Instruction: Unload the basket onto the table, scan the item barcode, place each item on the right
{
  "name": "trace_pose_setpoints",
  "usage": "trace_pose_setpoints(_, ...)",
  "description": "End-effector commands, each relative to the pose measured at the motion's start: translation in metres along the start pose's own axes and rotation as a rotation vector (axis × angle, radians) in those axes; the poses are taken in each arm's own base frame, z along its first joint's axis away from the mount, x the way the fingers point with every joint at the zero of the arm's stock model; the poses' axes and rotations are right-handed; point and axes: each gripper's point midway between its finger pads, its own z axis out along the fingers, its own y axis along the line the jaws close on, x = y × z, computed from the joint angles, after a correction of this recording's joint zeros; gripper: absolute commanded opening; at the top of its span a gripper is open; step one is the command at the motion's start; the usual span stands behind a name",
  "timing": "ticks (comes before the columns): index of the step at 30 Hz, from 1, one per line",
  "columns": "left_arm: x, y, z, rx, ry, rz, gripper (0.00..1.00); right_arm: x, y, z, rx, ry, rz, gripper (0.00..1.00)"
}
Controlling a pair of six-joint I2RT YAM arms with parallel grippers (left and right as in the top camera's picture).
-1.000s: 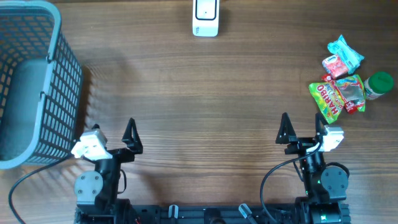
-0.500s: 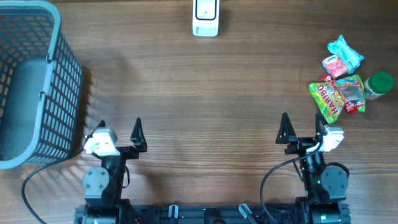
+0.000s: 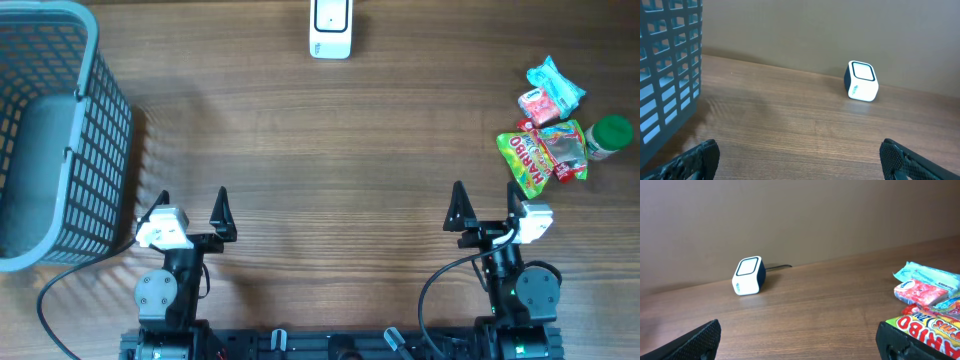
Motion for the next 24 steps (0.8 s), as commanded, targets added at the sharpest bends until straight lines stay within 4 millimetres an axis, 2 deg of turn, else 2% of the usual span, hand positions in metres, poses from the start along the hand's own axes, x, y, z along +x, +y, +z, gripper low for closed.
trace_pose_setpoints(1, 0.002, -0.001, 0.000, 0.010, -0.002, 0.024, 1.00, -0.004, 0.000, -0.001, 0.005, -0.018, 0.001, 1.00)
trace_pose_setpoints(11, 0.003, -0.013, 0.000, 0.081, 0.004, 0.113, 1.00, -0.004, 0.000, -0.001, 0.005, -0.018, 0.001, 1.00)
trace_pose_setpoints(24, 0.003, -0.012, 0.000, 0.079, 0.000, 0.124, 1.00, -0.004, 0.000, -0.001, 0.005, -0.018, 0.001, 1.00)
